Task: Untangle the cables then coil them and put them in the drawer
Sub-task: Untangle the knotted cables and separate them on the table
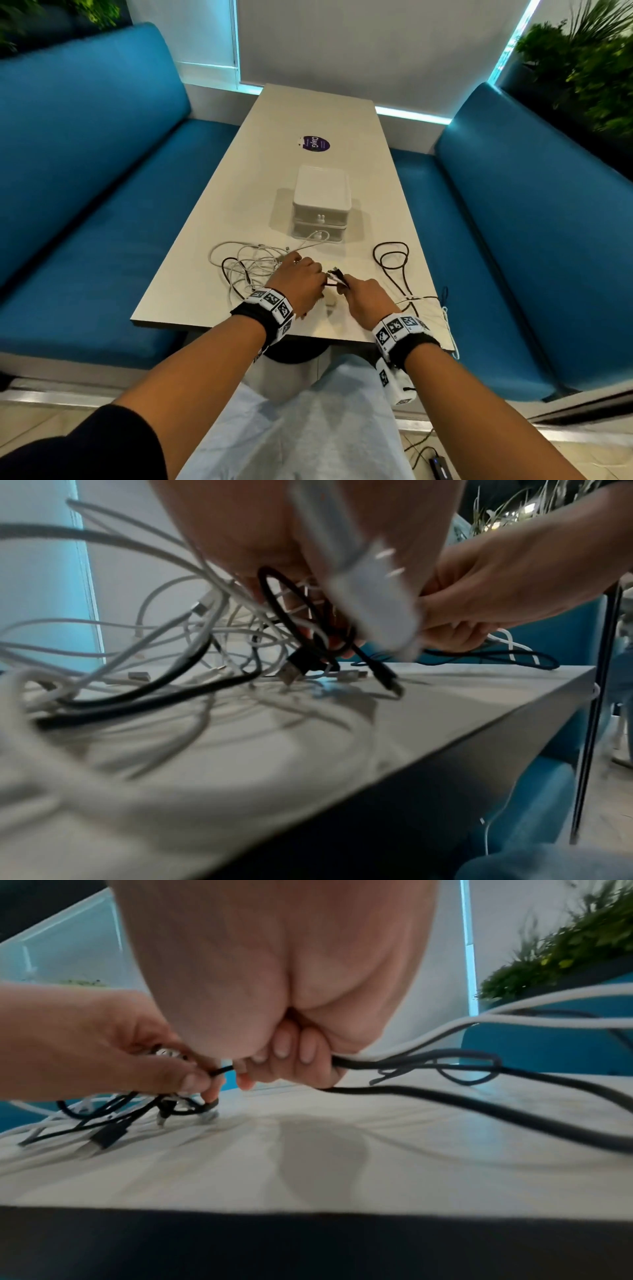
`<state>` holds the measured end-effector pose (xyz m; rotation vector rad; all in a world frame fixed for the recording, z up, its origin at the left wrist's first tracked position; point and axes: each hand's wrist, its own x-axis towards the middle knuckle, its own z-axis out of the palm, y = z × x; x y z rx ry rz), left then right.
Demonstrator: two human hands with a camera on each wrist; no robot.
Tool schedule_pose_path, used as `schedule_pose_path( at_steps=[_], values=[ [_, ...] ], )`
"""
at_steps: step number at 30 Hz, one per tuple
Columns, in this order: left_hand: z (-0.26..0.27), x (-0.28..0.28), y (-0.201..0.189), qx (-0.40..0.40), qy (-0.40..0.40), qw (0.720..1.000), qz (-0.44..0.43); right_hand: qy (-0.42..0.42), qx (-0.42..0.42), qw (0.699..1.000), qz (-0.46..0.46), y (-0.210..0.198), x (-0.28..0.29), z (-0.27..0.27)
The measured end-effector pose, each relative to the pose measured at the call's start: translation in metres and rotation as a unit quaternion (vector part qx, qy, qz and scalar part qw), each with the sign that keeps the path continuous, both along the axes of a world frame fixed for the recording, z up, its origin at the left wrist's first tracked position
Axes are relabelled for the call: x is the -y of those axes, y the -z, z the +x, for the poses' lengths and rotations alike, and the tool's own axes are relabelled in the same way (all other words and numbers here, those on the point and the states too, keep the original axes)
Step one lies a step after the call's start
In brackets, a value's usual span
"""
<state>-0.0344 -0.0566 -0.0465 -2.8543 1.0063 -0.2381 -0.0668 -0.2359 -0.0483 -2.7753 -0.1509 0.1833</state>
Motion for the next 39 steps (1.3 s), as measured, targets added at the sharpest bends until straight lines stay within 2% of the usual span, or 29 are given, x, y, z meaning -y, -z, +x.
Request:
schedule_pose_path(
  at_steps=[4,7,10,14,17,19,22,24,25,28,30,33,35,39],
  values=[
    [0.004,-0.016,0.003,-0.03,-0.034,0.997,-0.061,0.041,0.0,0.997,-0.067,-0.005,0.029,0.006],
    [0.012,-0.043,0.004,-0.036,-0.064,0.995,-0.062,0.167,-0.017,0.984,-0.068,-0.009,0.076,0.003],
    [0.016,-0.053,0.006,-0.052,-0.055,0.995,-0.062,0.251,-0.032,0.965,-0.073,-0.01,0.113,-0.008],
    [0.013,-0.037,0.006,-0.062,-0.039,0.994,-0.08,0.306,-0.033,0.949,-0.072,-0.011,0.116,-0.01],
    [0.011,-0.029,0.006,-0.047,-0.039,0.995,-0.077,0.307,0.019,0.951,-0.02,-0.014,0.104,-0.009],
    [0.009,-0.028,0.007,-0.041,-0.04,0.995,-0.08,0.267,0.051,0.962,0.01,-0.018,0.087,-0.01],
    [0.008,-0.028,0.006,-0.042,-0.04,0.995,-0.087,0.111,0.036,0.993,-0.004,-0.018,0.057,-0.016],
    [0.007,-0.028,0.006,-0.044,-0.037,0.994,-0.09,0.013,-0.011,0.998,-0.056,-0.01,0.044,-0.023],
    [0.006,-0.027,0.005,-0.045,-0.035,0.994,-0.09,-0.007,-0.032,0.995,-0.09,-0.006,0.042,-0.026],
    [0.006,-0.028,0.001,-0.049,-0.03,0.994,-0.09,0.018,-0.052,0.985,-0.16,-0.001,0.053,-0.031],
    [0.008,-0.03,-0.004,-0.057,-0.03,0.995,-0.078,0.075,-0.05,0.98,-0.18,-0.004,0.065,-0.033],
    [0.01,-0.035,-0.01,-0.071,-0.041,0.997,-0.015,0.179,-0.074,0.958,-0.213,-0.017,0.084,-0.031],
    [0.009,-0.035,-0.012,-0.069,-0.045,0.996,0.032,0.23,-0.082,0.945,-0.218,-0.025,0.095,-0.028],
    [0.004,-0.029,-0.012,-0.061,-0.047,0.994,0.079,0.267,-0.047,0.941,-0.204,-0.035,0.098,-0.016]
  ],
)
